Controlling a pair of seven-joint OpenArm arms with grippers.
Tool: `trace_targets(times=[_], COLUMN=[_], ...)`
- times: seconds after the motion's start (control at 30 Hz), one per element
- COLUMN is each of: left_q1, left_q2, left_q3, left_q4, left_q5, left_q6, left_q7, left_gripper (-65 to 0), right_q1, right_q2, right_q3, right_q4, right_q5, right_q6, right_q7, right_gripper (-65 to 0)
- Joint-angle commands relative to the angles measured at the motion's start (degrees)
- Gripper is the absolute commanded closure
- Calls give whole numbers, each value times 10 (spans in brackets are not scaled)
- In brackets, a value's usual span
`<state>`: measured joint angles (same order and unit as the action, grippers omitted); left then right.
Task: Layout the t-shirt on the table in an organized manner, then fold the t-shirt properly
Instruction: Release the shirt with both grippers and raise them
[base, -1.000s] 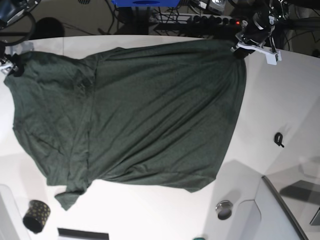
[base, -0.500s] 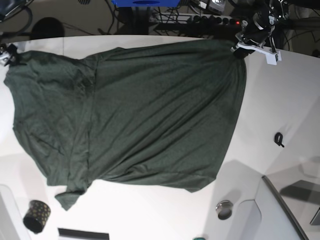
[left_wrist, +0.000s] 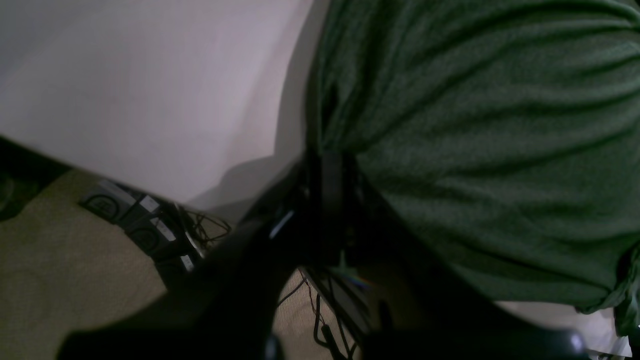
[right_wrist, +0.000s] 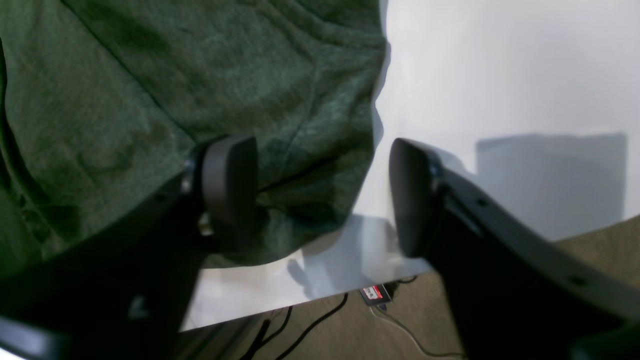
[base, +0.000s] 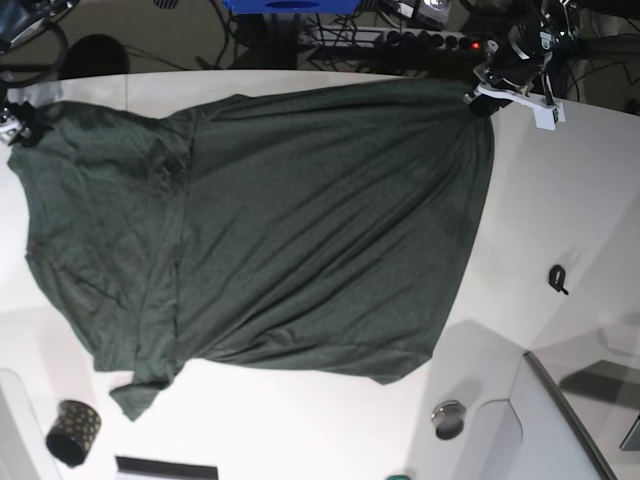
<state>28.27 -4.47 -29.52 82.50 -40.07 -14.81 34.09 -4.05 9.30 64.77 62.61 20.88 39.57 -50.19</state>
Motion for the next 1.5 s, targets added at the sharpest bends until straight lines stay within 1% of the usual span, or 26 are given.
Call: trace_targets(times=[0.0,0.1,0.13,0.2,0.23,0.33,0.5,0.6,0.7,0.73,0.8,0.93,1.0,1.13,1.23,1.37,1.47], left_q1=[4,4,6,10,10,6,3,1,-14,-19,-29,-43,-60,-99,-128,-171,-194], left_q2=[-6,-6,-6,-6,-6,-6,-5,-6,-6,-6,-6,-6,-6,-1,-1,-6,-11], left_q3=[-2,-2,-2,-2,-2,-2,-2,-2,-2,-2,-2,-2,-3,-54,-85,-87,-87], left_q4=[9,13,20,42,52,79,123,135,137,137,138,138,137,135,133,67,-3], left_q5=[-2,-2,-2,-2,-2,-2,-2,-2,-2,-2,-2,-3,-3,-3,-3,0,0], left_q6=[2,2,2,2,2,2,2,2,2,3,3,3,3,3,3,3,3], left_q7=[-4,-4,-4,0,12,55,91,103,104,104,104,108,134,192,213,213,210], left_gripper=[0,0,0,0,0,0,0,0,0,0,0,0,0,0,0,0,0], right_q1=[-2,-2,-2,-2,-2,5,12,29,45,52,59,76,88,112,130,146,161], right_q2=[6,6,6,6,6,6,4,5,13,15,17,16,16,17,18,23,35], right_q3=[1,1,1,1,1,1,1,0,-1,-6,-36,-80,-92,-118,-137,-171,-182], right_q4=[3,3,3,4,4,28,108,128,137,137,138,139,139,135,135,109,42], right_q5=[-5,-5,-5,-5,-5,-5,-5,-8,-9,-9,-9,-8,-8,-8,-8,-8,-8], right_q6=[4,4,4,4,4,4,4,4,4,4,0,-34,-52,-79,-110,-146,-175], right_q7=[-12,-13,-13,-14,-19,-56,-117,-155,-178,-183,-185,-185,-185,-182,-178,-131,-95], right_gripper=[-264,-27,0,-17,-8,-2,-2,-2,-2,-2,-2,-2,-2,-2,-2,-2,-2])
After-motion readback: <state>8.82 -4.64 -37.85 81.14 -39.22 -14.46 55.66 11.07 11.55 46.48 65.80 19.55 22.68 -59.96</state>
